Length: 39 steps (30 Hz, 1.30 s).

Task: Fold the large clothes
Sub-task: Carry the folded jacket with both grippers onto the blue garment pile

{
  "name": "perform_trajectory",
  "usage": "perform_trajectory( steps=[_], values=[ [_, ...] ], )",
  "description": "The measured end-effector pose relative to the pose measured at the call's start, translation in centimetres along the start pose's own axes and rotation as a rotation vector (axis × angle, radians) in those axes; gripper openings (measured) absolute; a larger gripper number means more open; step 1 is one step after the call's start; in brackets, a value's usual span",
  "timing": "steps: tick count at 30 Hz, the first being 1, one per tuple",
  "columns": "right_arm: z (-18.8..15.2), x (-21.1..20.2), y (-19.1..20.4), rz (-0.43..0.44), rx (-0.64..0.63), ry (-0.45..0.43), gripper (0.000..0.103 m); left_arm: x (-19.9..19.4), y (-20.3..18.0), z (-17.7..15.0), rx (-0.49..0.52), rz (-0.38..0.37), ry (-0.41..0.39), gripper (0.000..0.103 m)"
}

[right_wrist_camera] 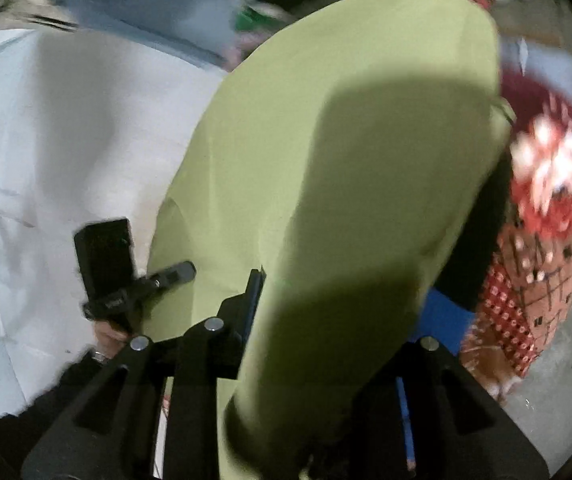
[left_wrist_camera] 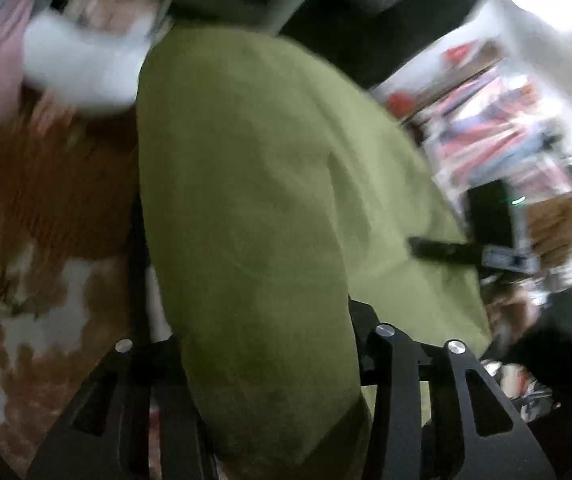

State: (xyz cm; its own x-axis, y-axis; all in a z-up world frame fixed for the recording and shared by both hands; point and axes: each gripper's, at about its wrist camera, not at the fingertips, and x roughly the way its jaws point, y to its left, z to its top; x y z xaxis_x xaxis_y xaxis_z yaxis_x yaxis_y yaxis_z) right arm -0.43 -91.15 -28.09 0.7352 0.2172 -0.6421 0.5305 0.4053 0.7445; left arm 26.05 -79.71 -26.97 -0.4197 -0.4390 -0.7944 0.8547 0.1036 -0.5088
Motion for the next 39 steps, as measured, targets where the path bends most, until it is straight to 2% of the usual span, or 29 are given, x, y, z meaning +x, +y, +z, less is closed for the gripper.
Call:
perform_trajectory(
  steps=[1, 2, 4, 5, 6, 7, 9, 10, 11, 15, 17, 20, 21, 23, 25, 26, 27, 29, 32, 35, 37, 39],
  values=[
    [-0.5, 0.7, -1.2, -0.001, -0.001, 0.004, 0.027, 1.6, 0.8, -0.4, 0.014, 0.028, 0.031, 0.048],
    [-0.8, 0.8, -2.2, 0.007, 0.001, 0.004, 0.034, 2.2, 1.1, -0.5, 0.018, 0.034, 0.033, 0.057],
    [-1.3, 0.0, -3.7, 0.027, -0.011, 0.007, 0.036, 2.5, 1.1, -1.3, 0.022, -0.007, 0.012, 0.064],
    [-1.3, -0.5, -3.9, 0.016, -0.036, 0.018, 0.039, 2.5, 0.9, -1.9, 0.028, 0.010, 0.001, 0.075],
    [-1.4, -0.8, -4.1, -0.009, -0.067, 0.038, 0.041, 2.6, 0.6, -2.2, 0.034, 0.023, -0.001, 0.077],
    [-1.6, -1.2, -4.6, -0.043, -0.089, 0.045, 0.051, 2.7, 0.5, -2.3, 0.040, 0.037, 0.001, 0.079],
    [0.8, -2.0, -6.0, -0.047, -0.091, 0.052, 0.052, 2.2, 0.1, -2.4, 0.052, 0.081, -0.008, 0.084],
    [0.9, -2.3, -6.0, -0.065, -0.079, 0.042, 0.055, 1.7, 0.2, -2.7, 0.049, 0.095, -0.010, 0.086],
    [1.0, -2.9, -5.2, -0.102, -0.079, 0.032, 0.065, 1.1, 0.8, -2.2, 0.044, 0.110, -0.010, 0.090],
    [1.7, -4.8, -3.3, -0.233, -0.123, -0.003, 0.066, -1.8, 0.7, -2.1, 0.055, 0.189, -0.016, 0.090],
    [1.3, -6.4, -2.4, -0.273, -0.128, -0.043, 0.066, -3.7, 0.6, -1.7, 0.070, 0.232, -0.039, 0.090],
    [0.6, -8.2, 0.7, -0.338, -0.191, -0.090, 0.068, -7.2, -0.4, -2.2, 0.115, 0.338, -0.111, 0.089],
    [0.6, -8.8, 2.2, -0.357, -0.216, -0.111, 0.070, -8.8, -1.4, -2.4, 0.113, 0.354, -0.145, 0.092],
    [0.4, -9.5, 4.9, -0.399, -0.266, -0.161, 0.081, -10.3, -3.1, -2.4, 0.130, 0.299, -0.186, 0.097],
    [0.7, -9.2, 7.2, -0.442, -0.301, -0.206, 0.088, -11.1, -6.4, -2.0, 0.231, 0.333, -0.253, 0.097],
    [1.3, -9.1, 8.2, -0.464, -0.310, -0.218, 0.091, -10.9, -7.1, -1.7, 0.258, 0.350, -0.258, 0.097],
    [2.0, -8.2, 8.9, -0.492, -0.314, -0.219, 0.091, -9.9, -8.4, -0.9, 0.300, 0.397, -0.262, 0.097],
    [3.4, -6.2, 9.6, -0.520, -0.308, -0.199, 0.091, -8.3, -9.3, 0.5, 0.333, 0.433, -0.261, 0.097],
    [5.7, -2.8, 8.9, -0.634, -0.303, -0.186, 0.091, -5.4, -9.1, 2.8, 0.307, 0.387, -0.241, 0.097],
    [7.3, 0.3, 6.4, -0.688, -0.263, -0.164, 0.091, -3.0, -8.4, 3.6, 0.305, 0.385, -0.210, 0.097],
    [7.9, 1.6, 4.7, -0.705, -0.244, -0.142, 0.091, -1.2, -7.3, 3.8, 0.292, 0.378, -0.170, 0.097],
    [8.2, 2.5, 3.0, -0.686, -0.247, -0.132, 0.091, 0.5, -5.5, 4.0, 0.267, 0.404, -0.144, 0.097]
  ],
)
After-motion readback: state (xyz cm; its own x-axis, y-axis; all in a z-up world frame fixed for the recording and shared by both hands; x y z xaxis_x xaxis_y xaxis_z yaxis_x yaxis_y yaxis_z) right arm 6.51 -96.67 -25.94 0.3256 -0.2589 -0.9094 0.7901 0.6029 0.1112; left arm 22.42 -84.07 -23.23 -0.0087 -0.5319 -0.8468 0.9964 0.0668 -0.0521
